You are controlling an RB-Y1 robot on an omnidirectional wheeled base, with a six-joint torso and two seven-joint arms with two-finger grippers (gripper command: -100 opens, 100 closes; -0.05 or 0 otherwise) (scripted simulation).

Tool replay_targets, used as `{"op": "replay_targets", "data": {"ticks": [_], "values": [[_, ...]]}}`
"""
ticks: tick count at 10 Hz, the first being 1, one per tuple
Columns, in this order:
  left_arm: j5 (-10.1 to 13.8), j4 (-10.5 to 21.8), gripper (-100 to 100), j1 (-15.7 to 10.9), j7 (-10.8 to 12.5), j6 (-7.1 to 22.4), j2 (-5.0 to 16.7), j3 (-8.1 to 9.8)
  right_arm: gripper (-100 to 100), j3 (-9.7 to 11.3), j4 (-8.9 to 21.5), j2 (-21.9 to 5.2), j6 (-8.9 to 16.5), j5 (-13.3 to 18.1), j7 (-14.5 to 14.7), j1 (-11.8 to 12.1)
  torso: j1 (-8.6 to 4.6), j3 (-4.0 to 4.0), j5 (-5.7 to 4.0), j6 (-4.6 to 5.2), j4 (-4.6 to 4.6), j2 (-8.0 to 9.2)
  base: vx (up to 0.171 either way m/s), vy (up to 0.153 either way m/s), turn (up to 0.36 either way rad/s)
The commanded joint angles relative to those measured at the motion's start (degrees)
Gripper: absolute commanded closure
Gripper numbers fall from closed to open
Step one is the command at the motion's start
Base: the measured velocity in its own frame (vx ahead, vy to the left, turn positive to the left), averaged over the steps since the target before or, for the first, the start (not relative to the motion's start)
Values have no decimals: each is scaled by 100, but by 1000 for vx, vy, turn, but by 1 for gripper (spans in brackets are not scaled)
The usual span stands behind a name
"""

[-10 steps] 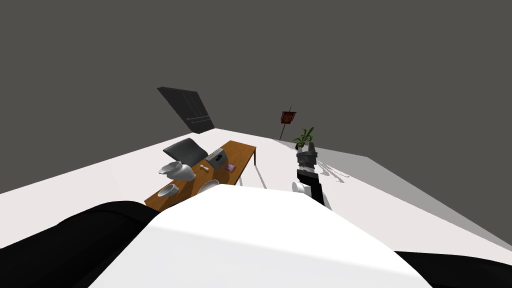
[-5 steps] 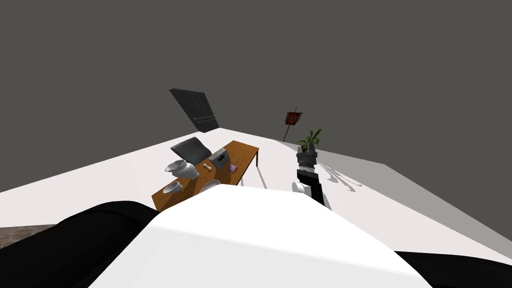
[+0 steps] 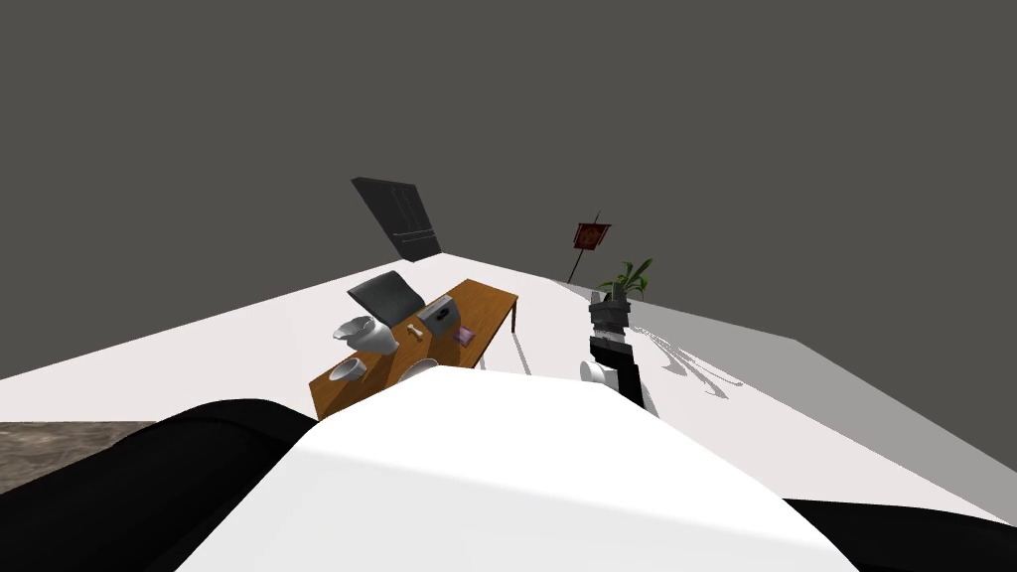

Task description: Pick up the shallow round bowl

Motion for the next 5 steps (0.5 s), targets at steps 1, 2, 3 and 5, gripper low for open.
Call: {"op": "replay_targets", "data": {"ticks": [1,2,3,5], "values": [[45,24,-100,-15,-286,6,-53,60,0,0,0,0,0,0,0,0,0,0,0,0,0,0,66,2,73],[134,60,-100,-31,-451,11,-178,173,0,1,0,0,0,0,0,-1,-2,1,0,3,0,2,72,1,153],[134,60,-100,-31,-616,11,-178,173,0,0,0,0,0,0,0,0,-3,0,-1,0,0,0,63,2,75],[223,96,-100,-46,-894,17,-303,286,0,1,0,0,0,0,0,-1,-1,7,-1,4,2,13,40,1,79]]}}
